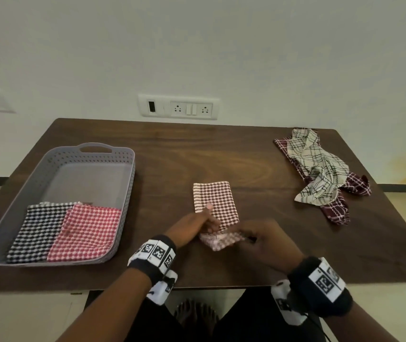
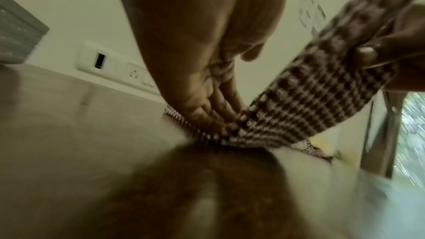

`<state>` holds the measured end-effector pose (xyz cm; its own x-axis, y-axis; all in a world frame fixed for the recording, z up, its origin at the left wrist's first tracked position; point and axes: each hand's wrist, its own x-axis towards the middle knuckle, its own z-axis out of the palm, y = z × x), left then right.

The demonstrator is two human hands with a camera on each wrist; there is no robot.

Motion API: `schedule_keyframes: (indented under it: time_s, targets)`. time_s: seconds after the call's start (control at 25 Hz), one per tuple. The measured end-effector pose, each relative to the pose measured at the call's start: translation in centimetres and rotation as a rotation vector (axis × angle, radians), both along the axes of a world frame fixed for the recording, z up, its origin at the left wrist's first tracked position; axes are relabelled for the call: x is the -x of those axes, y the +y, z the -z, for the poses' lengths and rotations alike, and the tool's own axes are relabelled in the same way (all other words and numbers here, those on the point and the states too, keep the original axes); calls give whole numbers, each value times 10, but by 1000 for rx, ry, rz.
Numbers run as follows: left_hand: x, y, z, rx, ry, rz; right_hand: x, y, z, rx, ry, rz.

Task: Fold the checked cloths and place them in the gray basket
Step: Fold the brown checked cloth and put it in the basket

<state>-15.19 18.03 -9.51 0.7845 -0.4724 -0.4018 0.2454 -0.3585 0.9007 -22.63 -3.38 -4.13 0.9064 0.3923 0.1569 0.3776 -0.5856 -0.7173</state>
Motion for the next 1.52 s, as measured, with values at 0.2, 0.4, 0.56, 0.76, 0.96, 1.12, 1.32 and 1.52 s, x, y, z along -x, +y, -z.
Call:
schedule_keyframes:
  time_s: [0.2,0.4,0.56,0.76,0.96,1.12,1.32,1.52]
  targets:
    - [12,5,-2,186,229,-228,-62,15,-20,-176,167,220]
    - [6,8,26,-24,-33,-332,-116,28,29,-350,407,496]
    - [-6,2,24,-53,76,-425,-103,16,60,-313,485,609]
    - [-16,-1,19,-187,-47,-376,-74,5,60,-276,504,536]
    - [-36,-10,3,-290,-240,-363,-83,2,65,-187,426,548]
    - [-49,-6,12,-505,-222,-332,-94,5,64,-35,419,521]
    - [-47,2,16,-538,-341,-366,-93,13,55,173,358,572]
    - [-43,-1,3,-365,-737,-88,-77,23,50,322,-18,260]
